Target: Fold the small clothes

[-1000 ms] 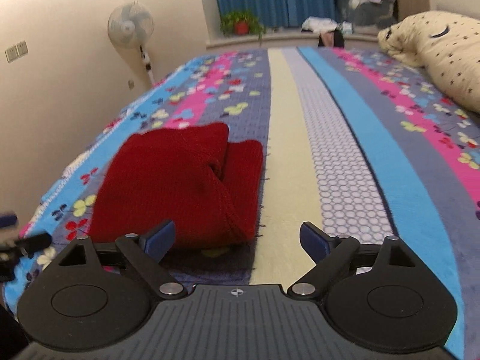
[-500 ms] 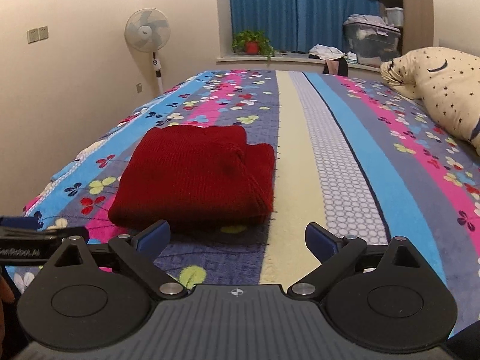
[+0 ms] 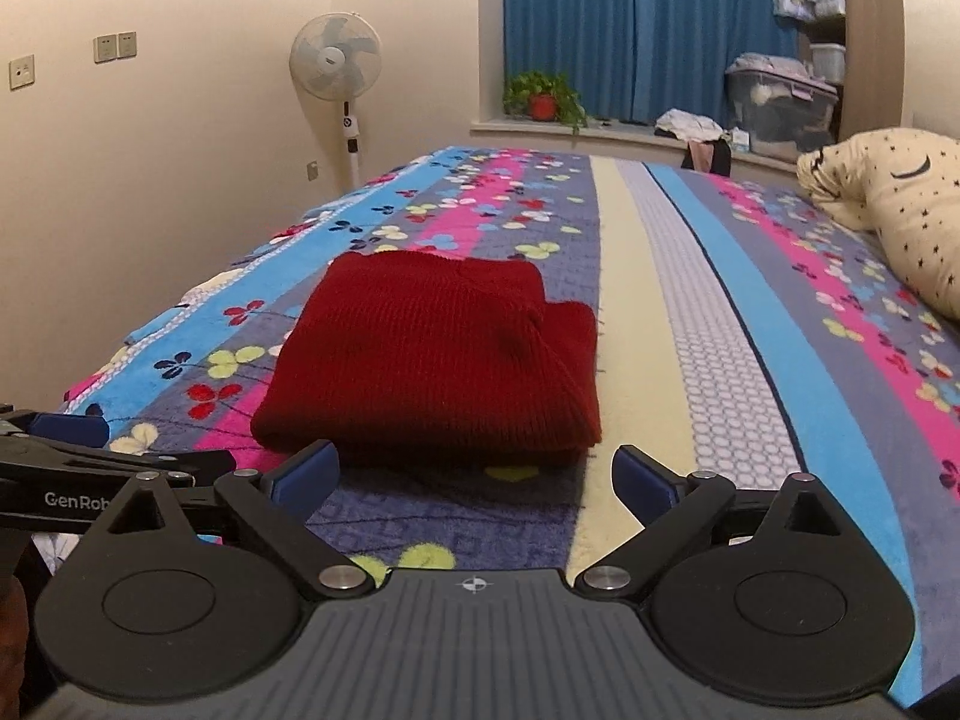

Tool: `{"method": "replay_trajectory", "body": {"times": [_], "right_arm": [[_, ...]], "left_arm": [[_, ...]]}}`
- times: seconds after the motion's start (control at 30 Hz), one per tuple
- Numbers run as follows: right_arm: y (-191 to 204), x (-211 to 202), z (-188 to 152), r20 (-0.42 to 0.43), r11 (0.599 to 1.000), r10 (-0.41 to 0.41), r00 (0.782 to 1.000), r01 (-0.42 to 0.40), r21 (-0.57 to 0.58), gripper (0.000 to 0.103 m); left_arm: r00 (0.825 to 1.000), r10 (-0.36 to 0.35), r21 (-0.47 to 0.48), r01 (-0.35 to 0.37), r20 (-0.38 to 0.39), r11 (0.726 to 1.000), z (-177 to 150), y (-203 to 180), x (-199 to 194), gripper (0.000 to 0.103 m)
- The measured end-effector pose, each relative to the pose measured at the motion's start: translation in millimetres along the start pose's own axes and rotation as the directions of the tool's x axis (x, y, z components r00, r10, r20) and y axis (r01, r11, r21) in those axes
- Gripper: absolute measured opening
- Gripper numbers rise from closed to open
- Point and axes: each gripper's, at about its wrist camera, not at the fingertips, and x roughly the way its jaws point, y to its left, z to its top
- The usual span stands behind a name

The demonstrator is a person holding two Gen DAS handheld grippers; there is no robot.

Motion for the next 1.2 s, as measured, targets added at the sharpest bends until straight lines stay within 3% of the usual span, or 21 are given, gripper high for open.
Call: {"method": "replay_trajectory", "body": {"times": [0.37,0.77,1.2], "right_arm": [[6,-3,1,0.029,1.0,0.027,0.999,-0.026,-0.016,0.102],[16,-4,-2,0.049,0.997,0.012,0.999,-0.009,-0.076,0.102],[18,-5,-2,0.062,0.998,0.001,0.998,0.003,-0.068,0.102]], "left_arm": [[1.0,-0.027,-0.009,0.027,0.015,1.0,2,2,-2,0.103],[0.999,-0.023,-0.003,0.023,0.026,1.0,2,4,-2,0.103],[0.999,-0.033,-0.001,0.033,0.024,0.999,1,4,-1,0.103]]}}
